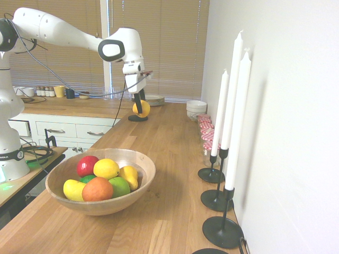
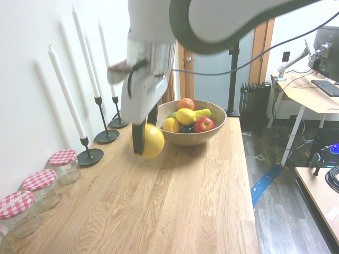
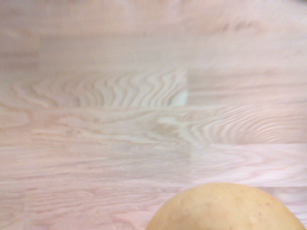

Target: Take pear out of the basket

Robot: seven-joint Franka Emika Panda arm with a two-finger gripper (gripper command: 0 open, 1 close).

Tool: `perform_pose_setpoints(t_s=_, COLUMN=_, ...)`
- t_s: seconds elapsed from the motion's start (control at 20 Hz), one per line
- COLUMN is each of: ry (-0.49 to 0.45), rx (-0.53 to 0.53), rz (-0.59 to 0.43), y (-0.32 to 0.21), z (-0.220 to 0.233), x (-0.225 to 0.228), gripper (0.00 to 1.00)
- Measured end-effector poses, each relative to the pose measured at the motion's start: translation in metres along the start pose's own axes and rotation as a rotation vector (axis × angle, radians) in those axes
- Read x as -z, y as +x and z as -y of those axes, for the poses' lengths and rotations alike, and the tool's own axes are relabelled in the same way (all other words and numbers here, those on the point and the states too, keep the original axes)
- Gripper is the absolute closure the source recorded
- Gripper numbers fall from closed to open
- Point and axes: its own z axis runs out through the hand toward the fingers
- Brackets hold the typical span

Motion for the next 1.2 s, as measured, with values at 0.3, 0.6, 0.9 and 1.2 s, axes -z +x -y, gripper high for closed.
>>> perform_pose_setpoints(t_s=0.3, ry=-0.023, rx=-0.039, rz=0.016, y=-0.019, z=0.019, x=-0.082, gripper=1.00)
perform_pose_setpoints(t_s=0.6, ry=-0.035, rx=-0.077, rz=0.018, y=-0.020, z=0.020, x=-0.124, gripper=1.00)
perform_pose_setpoints(t_s=0.9, ry=-0.048, rx=-0.088, rz=0.026, y=-0.021, z=0.020, x=-0.142, gripper=1.00)
perform_pose_setpoints(t_s=1.2, ry=-0.046, rx=-0.098, rz=0.027, y=-0.023, z=0.022, x=-0.148, gripper=0.00)
